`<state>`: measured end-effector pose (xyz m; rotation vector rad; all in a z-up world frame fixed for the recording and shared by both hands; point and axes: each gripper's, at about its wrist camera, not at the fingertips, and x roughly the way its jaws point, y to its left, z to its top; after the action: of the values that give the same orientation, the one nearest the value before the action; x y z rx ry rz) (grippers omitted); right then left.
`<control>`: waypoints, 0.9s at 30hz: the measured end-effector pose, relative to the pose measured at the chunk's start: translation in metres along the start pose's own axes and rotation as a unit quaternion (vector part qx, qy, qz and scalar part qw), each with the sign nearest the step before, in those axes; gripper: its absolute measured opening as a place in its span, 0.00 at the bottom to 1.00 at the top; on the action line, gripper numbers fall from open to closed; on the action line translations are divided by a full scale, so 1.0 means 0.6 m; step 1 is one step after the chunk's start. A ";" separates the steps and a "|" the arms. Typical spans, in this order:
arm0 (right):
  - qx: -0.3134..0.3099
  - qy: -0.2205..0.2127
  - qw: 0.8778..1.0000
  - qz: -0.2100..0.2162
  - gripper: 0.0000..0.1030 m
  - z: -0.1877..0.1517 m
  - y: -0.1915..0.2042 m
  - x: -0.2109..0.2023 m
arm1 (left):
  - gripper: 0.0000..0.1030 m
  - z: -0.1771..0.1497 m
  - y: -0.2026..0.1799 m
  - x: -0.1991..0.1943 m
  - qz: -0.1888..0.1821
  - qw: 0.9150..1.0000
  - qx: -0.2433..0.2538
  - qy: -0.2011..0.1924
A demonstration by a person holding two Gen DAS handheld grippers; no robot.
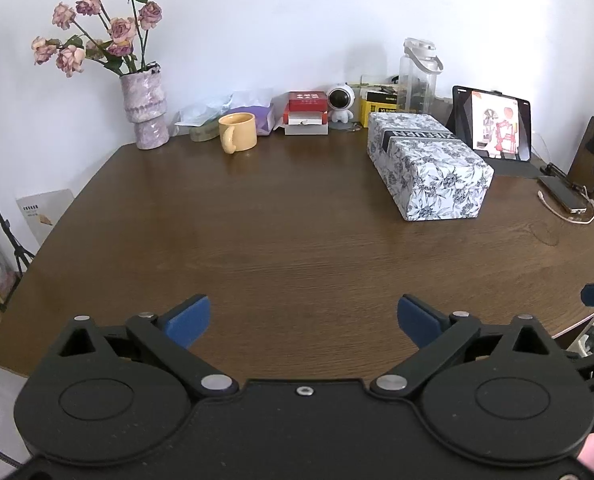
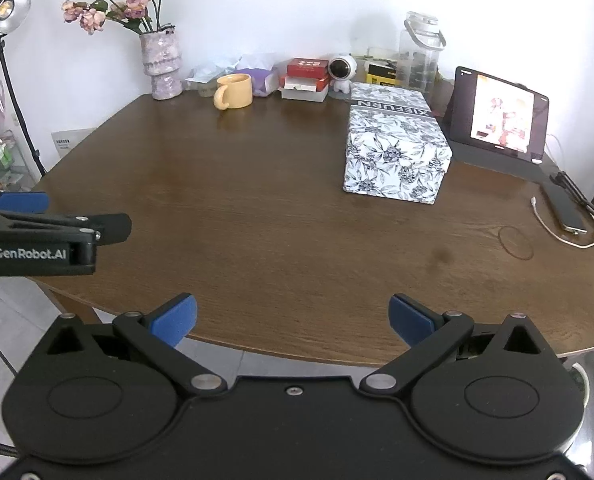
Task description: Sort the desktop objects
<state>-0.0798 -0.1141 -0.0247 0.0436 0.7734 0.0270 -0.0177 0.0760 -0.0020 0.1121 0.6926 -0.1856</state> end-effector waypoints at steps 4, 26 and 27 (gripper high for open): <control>-0.001 0.001 1.000 0.002 1.00 0.001 -0.001 0.004 | 0.95 0.003 -0.002 0.004 -0.003 1.000 -0.001 0.003; 0.002 0.005 1.000 0.001 1.00 -0.001 -0.004 0.012 | 0.91 0.004 -0.006 0.010 0.000 1.000 0.006 0.007; 0.002 0.006 1.000 0.001 1.00 -0.001 -0.004 0.012 | 0.91 0.004 -0.007 0.010 0.001 1.000 0.006 0.006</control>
<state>-0.0752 -0.1162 -0.0302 0.0482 0.7845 0.0279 -0.0125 0.0708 -0.0043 0.1262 0.7035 -0.1882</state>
